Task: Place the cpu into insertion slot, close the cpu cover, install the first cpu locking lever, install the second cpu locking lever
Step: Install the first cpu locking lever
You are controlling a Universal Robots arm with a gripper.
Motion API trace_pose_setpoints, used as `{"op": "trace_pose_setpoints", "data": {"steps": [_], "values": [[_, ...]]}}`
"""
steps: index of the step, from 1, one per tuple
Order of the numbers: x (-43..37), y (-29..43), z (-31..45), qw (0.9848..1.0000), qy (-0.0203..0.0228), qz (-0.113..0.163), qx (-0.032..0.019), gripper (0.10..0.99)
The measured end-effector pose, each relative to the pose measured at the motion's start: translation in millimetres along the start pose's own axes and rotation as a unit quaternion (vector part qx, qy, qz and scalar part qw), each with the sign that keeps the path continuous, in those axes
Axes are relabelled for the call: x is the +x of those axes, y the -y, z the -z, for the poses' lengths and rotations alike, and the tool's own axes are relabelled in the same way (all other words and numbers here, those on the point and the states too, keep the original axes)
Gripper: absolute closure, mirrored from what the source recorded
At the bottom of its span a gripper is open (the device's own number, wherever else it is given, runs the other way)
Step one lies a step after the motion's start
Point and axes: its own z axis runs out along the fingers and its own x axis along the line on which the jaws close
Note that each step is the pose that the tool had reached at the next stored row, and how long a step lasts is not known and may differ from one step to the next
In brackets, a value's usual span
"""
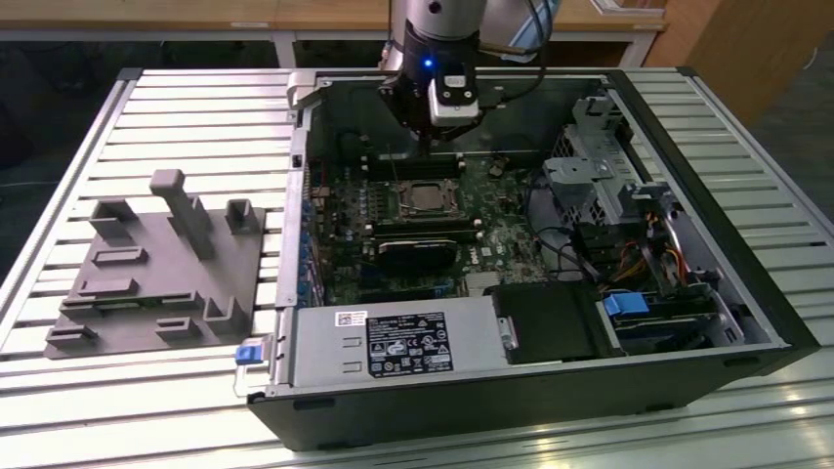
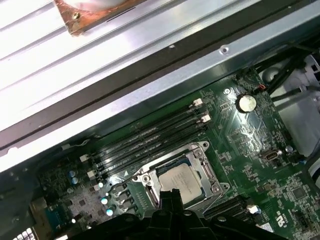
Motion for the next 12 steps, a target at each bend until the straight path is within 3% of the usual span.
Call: {"op": "trace_pose_setpoints", "data": {"steps": [6, 12], "values": [[0.0, 0.0, 0.0, 0.9993, -0.0017, 0.038, 0.0019, 0.980], [0.0, 0.0, -0.2, 0.9957, -0.0041, 0.093, 0.0048, 0.980]]}}
